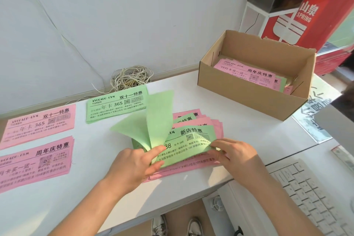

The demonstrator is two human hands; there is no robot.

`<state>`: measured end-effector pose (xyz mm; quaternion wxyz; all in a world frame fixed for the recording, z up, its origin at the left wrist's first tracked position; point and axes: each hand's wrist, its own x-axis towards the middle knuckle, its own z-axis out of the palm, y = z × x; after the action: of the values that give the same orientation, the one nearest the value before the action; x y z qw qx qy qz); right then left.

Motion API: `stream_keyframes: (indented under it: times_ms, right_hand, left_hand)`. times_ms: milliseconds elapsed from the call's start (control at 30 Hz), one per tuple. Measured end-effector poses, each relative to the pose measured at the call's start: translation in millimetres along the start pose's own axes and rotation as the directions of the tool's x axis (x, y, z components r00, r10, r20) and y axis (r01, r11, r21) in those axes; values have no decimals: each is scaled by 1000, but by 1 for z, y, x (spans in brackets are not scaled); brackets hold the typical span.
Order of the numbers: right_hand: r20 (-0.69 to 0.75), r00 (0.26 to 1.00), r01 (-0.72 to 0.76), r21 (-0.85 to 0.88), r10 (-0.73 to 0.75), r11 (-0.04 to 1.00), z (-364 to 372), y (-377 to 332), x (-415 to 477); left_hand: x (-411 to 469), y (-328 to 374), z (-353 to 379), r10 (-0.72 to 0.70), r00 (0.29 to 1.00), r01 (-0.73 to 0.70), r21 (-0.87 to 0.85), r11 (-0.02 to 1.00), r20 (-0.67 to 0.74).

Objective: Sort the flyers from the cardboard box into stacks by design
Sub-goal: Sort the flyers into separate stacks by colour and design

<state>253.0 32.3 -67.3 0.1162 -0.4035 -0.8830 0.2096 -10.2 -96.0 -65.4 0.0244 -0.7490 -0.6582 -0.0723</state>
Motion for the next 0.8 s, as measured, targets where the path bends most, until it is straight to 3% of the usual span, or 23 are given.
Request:
stream_keyframes:
  times_ms: [200, 300, 367, 433, 500, 533, 633, 733, 800]
  right_hand:
    - [-409, 897, 180, -3, -166, 984, 6, -18, 5]
    - [-460, 886, 101, 320, 62, 942, -1, -24, 10]
    - [-298, 894, -112, 576, 336, 810, -4, -24, 15]
    - [-26, 852, -310, 779, 522, 545, -6, -22, 22]
    - [172, 812, -391, 869, 558, 303, -10, -22, 29]
    - [227, 806, -418, 873, 546, 254, -12, -22, 31]
    - [306, 829, -444, 869, 467, 218, -13, -22, 32]
    - [259, 830, -449, 835, 494, 318, -12, -15, 37]
    - [253, 823, -442, 847, 508, 294, -12, -13, 37]
  left_hand:
    - [11, 6, -5, 20, 991, -41, 158, 987, 131]
    - [10, 6, -8, 4, 995, -12, 84, 996, 102]
    - [10, 4, -7, -37, 995, 34, 32, 999, 97]
    - [11, 7, -4, -115, 989, 115, 6, 993, 95]
    - [14, 12, -3, -233, 969, 236, -31, 971, 78]
    - [16, 14, -4, -288, 949, 296, -48, 954, 130]
    - [21, 12, -8, -381, 900, 399, -49, 916, 211]
    - [25, 7, -11, -428, 861, 473, -124, 872, 274]
    - [27, 1, -11, -455, 830, 531, -209, 821, 321]
